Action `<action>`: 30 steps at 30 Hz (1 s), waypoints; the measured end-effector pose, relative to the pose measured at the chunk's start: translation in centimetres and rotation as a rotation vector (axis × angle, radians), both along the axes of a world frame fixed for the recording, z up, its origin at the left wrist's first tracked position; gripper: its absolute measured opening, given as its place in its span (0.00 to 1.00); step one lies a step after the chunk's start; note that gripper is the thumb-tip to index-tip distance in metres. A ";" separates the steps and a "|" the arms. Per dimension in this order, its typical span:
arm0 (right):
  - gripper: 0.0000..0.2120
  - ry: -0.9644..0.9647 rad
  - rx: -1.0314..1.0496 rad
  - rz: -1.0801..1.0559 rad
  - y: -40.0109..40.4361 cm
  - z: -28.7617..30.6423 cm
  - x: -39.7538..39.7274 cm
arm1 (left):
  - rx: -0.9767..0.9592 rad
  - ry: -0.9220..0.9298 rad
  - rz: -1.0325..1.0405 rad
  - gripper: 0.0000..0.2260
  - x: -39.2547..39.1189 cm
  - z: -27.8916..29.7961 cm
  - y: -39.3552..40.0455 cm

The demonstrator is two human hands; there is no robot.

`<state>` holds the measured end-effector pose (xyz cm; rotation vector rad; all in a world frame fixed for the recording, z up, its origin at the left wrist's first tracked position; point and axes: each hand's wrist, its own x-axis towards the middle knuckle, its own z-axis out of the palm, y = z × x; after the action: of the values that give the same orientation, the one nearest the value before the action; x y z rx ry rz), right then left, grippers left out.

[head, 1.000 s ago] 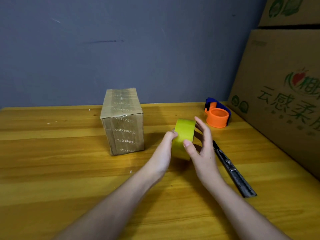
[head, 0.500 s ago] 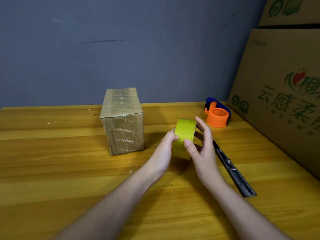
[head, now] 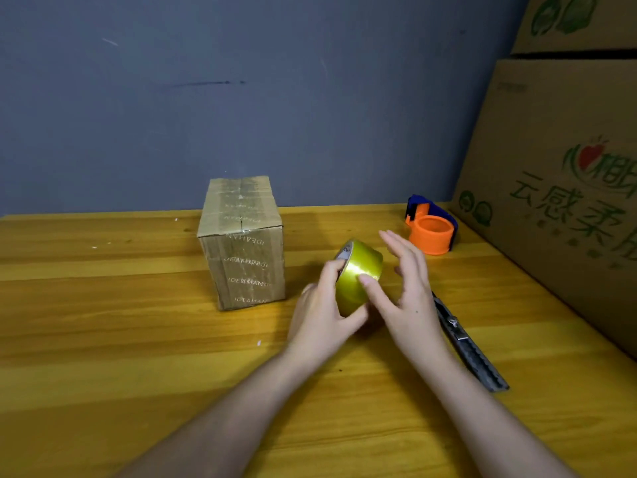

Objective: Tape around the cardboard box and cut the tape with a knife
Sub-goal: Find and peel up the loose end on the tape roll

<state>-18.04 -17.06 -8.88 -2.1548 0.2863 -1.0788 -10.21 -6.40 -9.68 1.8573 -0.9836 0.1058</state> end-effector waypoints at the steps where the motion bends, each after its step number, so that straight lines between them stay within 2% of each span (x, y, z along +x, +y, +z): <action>1: 0.23 -0.015 -0.064 -0.001 -0.1 0.1 0.0 | 0.000 -0.020 0.011 0.24 0.2 -0.2 0.1; 5: 0.13 -0.054 -0.125 0.010 0.3 0.1 -0.1 | -0.009 -0.060 0.029 0.23 0.1 -0.1 0.2; 22: 0.01 -0.143 -0.009 -0.028 0.7 -0.1 0.1 | 0.072 -0.178 0.032 0.22 -0.5 0.3 0.5; 27: 0.05 -0.122 -0.089 -0.015 0.4 -0.4 0.0 | 0.087 -0.138 0.024 0.22 -0.6 0.3 0.5; 30: 0.08 -0.124 -0.052 0.013 0.4 -0.4 0.1 | 0.082 -0.083 0.024 0.23 -0.3 0.2 0.5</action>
<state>-17.95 -16.67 -9.29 -2.1220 0.1883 -1.2182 -10.54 -5.90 -9.47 1.9531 -1.0367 0.1607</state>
